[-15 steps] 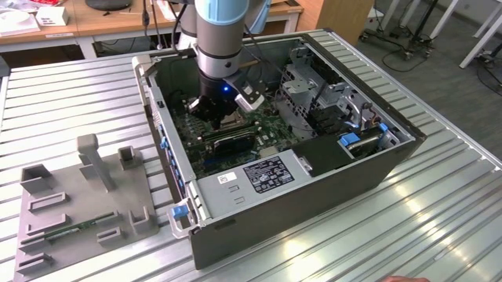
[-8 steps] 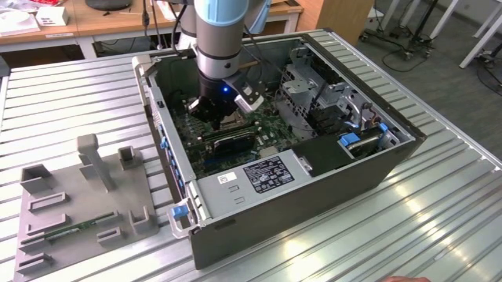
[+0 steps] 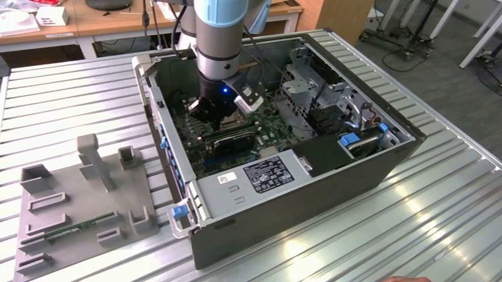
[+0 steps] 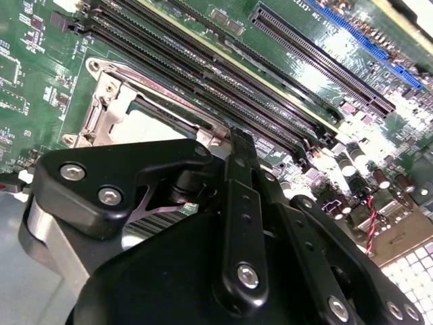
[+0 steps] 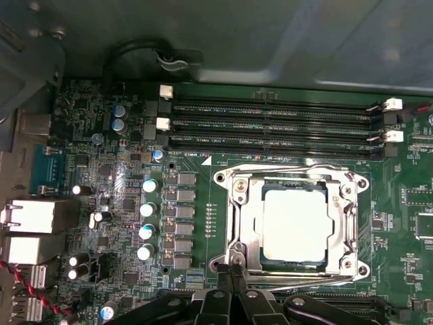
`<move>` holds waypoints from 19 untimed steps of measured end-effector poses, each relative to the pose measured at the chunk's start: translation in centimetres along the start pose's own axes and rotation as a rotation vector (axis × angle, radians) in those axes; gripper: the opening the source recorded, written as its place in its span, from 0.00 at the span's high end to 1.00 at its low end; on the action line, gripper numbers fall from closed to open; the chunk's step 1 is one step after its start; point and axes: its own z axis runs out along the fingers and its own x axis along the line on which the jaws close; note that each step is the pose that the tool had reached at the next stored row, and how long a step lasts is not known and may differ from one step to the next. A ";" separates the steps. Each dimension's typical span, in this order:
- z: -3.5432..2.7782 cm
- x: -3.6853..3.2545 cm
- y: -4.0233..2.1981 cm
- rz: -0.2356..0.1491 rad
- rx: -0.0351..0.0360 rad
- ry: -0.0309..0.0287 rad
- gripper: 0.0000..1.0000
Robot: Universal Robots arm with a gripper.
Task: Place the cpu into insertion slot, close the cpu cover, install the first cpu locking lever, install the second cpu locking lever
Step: 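Install the second cpu locking lever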
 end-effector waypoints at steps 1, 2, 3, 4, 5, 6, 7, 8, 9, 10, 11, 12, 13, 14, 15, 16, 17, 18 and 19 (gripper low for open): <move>0.01 0.00 0.00 0.000 -0.0002 -0.0001 0.89; 0.02 0.01 0.00 0.001 -0.0007 -0.0003 0.89; 0.03 0.02 0.00 0.001 -0.0014 -0.0003 0.89; 0.03 0.04 0.00 0.001 -0.0021 -0.0003 0.89; 0.03 0.07 0.00 0.001 -0.0031 -0.0003 0.89; 0.03 0.10 0.00 0.001 -0.0042 -0.0004 0.89; 0.03 0.13 0.00 0.001 -0.0058 -0.0005 0.89; 0.04 0.16 -0.01 0.002 -0.0079 -0.0006 0.89; 0.04 0.19 -0.01 0.002 -0.0103 -0.0006 0.89; 0.03 0.22 -0.01 0.002 -0.0119 -0.0006 0.89; 0.06 0.23 -0.02 0.002 -0.0131 -0.0007 0.89; 0.09 0.23 -0.04 0.002 -0.0140 -0.0009 0.89; 0.12 0.24 -0.06 0.002 -0.0144 -0.0009 0.89; 0.14 0.24 -0.08 0.002 -0.0146 -0.0008 0.89; 0.17 0.24 -0.10 0.002 -0.0148 -0.0008 0.89; 0.20 0.24 -0.11 0.002 -0.0156 -0.0007 0.89; 0.21 0.25 -0.13 0.002 -0.0169 -0.0007 0.89; 0.21 0.25 -0.13 0.002 -0.0189 -0.0006 0.89; 0.22 0.25 -0.13 0.002 -0.0210 -0.0007 0.89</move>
